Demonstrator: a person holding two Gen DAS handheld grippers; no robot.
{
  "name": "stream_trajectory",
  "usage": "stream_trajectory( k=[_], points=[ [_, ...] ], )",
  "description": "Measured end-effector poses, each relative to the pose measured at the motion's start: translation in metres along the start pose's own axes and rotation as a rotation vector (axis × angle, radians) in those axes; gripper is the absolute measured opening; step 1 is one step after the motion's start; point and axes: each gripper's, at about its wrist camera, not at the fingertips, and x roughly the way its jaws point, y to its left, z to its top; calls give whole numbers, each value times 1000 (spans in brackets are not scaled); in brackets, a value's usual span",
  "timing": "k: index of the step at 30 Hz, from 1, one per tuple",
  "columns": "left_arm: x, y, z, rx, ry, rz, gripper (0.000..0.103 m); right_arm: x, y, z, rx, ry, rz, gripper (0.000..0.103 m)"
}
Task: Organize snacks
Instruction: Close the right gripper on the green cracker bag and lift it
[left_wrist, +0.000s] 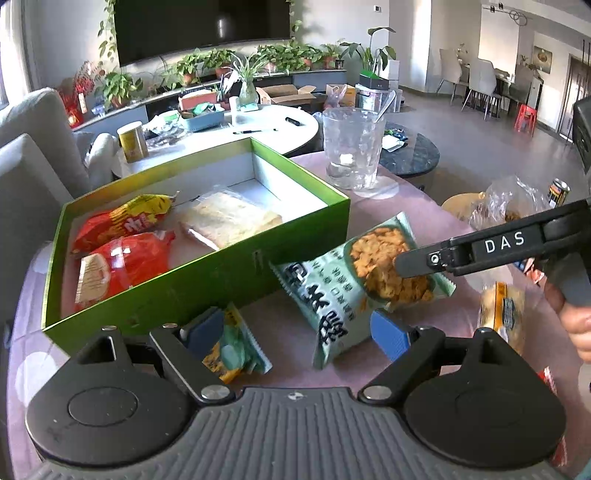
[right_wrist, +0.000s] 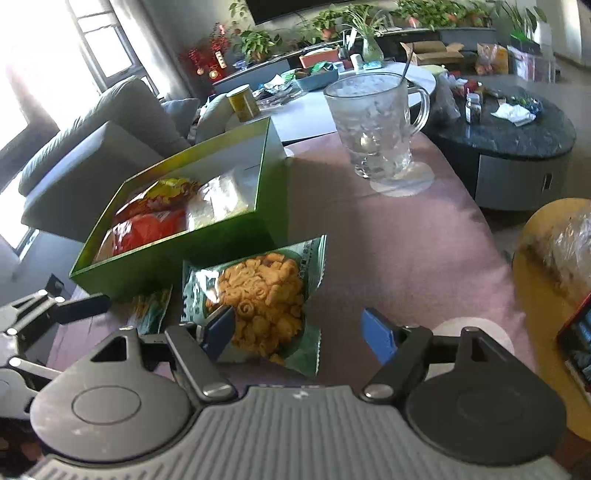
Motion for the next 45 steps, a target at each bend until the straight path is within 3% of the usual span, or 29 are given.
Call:
stream_trajectory(
  k=[6, 13, 21, 27, 35, 41, 45],
  points=[
    [11, 0, 3, -28, 18, -18, 85, 3, 1, 13, 1, 0, 26, 65],
    [17, 7, 3, -51, 37, -3, 85, 27, -6, 11, -13, 45, -51, 65],
    [25, 11, 12, -95, 41, -21, 85, 25, -12, 13, -17, 63, -14, 65],
    [40, 9, 13, -121, 95, -87, 78, 26, -20, 15, 36, 92, 67, 65],
    [55, 13, 18, -162, 141, -142, 75, 28, -19, 17, 48, 121, 129, 60],
    [55, 6, 20, -140, 129, -151, 66, 32, -16, 19, 56, 131, 142, 60],
    [45, 5, 19, -133, 93, -163, 65, 26, -10, 20, 14, 120, 145, 52]
  ],
)
